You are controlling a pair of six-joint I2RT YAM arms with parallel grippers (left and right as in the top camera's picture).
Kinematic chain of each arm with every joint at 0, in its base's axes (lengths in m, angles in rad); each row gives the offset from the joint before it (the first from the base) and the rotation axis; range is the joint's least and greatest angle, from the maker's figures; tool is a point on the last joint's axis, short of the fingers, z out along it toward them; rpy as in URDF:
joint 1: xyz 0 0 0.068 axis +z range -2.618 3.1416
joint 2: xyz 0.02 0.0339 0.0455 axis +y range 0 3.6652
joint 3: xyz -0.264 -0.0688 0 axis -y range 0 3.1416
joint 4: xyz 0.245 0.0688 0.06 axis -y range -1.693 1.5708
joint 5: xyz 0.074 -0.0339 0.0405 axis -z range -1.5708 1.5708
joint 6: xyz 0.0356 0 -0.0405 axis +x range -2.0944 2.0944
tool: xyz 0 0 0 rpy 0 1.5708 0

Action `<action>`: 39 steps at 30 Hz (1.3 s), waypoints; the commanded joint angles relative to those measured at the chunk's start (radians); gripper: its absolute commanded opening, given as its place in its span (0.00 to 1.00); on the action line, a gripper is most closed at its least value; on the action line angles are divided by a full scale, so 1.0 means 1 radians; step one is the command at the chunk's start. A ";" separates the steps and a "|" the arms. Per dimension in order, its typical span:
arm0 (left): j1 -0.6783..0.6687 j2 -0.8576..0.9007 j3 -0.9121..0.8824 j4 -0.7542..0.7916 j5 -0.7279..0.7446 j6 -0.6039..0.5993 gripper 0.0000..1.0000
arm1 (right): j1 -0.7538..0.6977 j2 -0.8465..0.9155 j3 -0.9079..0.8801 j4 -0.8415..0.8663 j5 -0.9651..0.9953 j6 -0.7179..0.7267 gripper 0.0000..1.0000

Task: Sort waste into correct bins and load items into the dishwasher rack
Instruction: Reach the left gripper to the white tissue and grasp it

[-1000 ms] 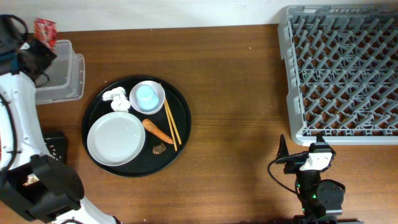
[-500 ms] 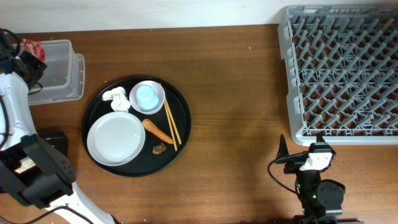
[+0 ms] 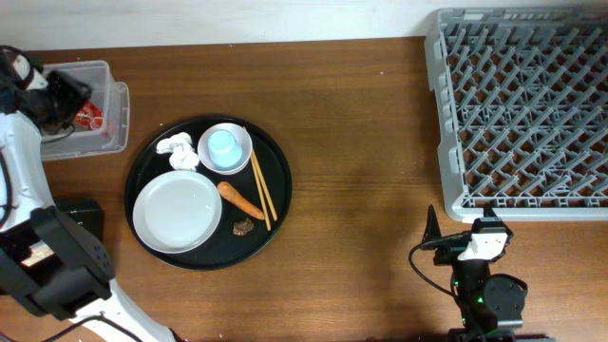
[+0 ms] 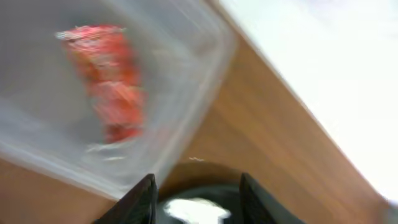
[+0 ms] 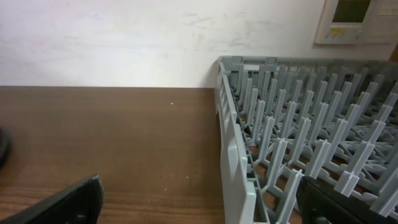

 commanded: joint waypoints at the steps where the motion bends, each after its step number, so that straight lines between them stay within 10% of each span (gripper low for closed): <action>1: -0.038 -0.061 0.005 -0.028 0.223 0.045 0.43 | -0.006 -0.006 -0.005 -0.006 0.011 -0.004 0.98; 10: -0.356 -0.053 0.004 -0.266 -0.476 0.095 0.47 | -0.006 -0.006 -0.005 -0.006 0.011 -0.004 0.98; 33: -0.428 0.314 -0.021 -0.325 -0.510 0.087 0.48 | -0.006 -0.006 -0.005 -0.006 0.011 -0.004 0.98; 36: -0.428 0.314 -0.015 -0.327 -0.514 0.087 0.12 | -0.006 -0.006 -0.005 -0.006 0.011 -0.004 0.98; 39: -0.428 0.307 0.042 -0.374 -0.517 0.086 0.00 | -0.006 -0.006 -0.005 -0.006 0.011 -0.004 0.98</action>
